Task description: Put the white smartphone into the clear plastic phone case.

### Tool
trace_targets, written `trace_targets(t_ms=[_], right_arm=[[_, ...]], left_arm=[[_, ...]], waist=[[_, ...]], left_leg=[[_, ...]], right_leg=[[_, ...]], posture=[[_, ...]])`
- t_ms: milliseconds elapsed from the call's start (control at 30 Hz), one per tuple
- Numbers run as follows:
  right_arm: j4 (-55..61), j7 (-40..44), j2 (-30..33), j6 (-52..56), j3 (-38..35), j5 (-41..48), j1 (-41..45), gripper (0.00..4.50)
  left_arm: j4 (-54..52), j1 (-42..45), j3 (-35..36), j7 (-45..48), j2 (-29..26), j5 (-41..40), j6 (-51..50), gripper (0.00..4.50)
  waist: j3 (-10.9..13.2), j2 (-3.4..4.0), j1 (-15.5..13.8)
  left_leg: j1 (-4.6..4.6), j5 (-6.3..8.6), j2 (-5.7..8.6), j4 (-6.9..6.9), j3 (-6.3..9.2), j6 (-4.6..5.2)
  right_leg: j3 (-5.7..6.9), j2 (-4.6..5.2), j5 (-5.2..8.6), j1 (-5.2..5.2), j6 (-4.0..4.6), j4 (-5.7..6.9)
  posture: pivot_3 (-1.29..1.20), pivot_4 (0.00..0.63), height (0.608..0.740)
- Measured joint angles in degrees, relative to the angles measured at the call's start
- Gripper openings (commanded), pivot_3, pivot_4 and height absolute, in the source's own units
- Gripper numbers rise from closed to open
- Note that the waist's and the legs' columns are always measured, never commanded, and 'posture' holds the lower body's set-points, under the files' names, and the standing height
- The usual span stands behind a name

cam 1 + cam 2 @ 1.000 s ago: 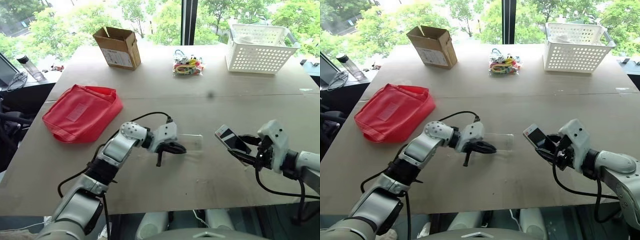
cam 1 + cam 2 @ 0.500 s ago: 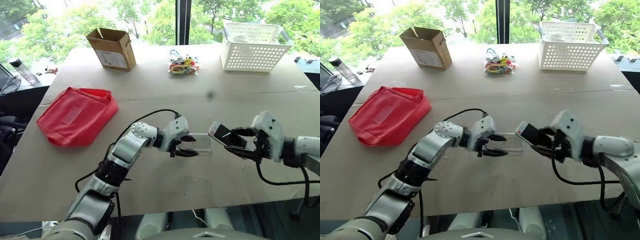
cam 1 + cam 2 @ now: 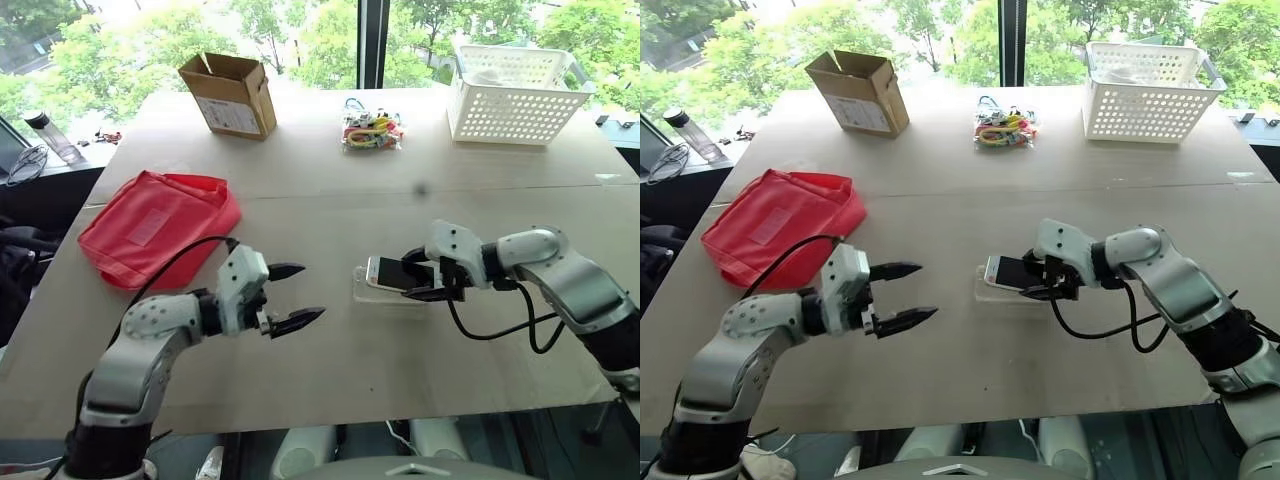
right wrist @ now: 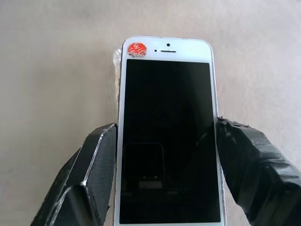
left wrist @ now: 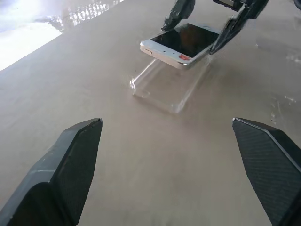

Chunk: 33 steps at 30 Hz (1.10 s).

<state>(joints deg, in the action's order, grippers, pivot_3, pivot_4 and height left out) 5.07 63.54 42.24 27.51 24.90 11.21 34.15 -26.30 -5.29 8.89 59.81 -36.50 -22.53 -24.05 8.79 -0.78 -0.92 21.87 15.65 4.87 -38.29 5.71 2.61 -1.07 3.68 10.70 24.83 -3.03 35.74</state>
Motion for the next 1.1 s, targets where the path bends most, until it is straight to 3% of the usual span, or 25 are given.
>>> trace_targets(t_ms=[200,467,1100], right_arm=[[-6.1,4.6,-1.9,-7.6,2.7,-5.2,2.9,2.77],[-6.9,7.1,-3.3,-10.1,2.8,-8.0,3.3,2.77],[-2.9,6.4,-5.0,-1.0,2.1,-11.2,3.3,2.77]], left_arm=[[-3.7,-5.0,0.2,-3.7,0.3,0.0,3.0,4.5],[-4.4,-7.2,-0.1,-6.4,0.6,0.2,5.4,4.5],[-2.2,-5.6,-2.7,-6.6,0.0,0.8,8.3,4.5]], waist=[[0.0,0.01,0.2],[0.0,0.03,0.3],[-0.1,0.05,0.3]], left_leg=[[-0.05,0.0,-0.01,0.01,0.04,-0.01],[-0.09,0.02,-0.02,0.04,0.02,-0.03],[-0.13,0.03,-0.03,0.04,0.02,-0.04]], right_leg=[[0.02,-0.03,0.0,-0.02,0.0,0.02],[0.06,-0.06,0.0,-0.02,0.01,0.04],[0.1,-0.07,-0.01,-0.04,0.01,0.07]], posture=[[0.0,0.15,0.739],[0.0,0.15,0.739],[0.0,0.15,0.739]])
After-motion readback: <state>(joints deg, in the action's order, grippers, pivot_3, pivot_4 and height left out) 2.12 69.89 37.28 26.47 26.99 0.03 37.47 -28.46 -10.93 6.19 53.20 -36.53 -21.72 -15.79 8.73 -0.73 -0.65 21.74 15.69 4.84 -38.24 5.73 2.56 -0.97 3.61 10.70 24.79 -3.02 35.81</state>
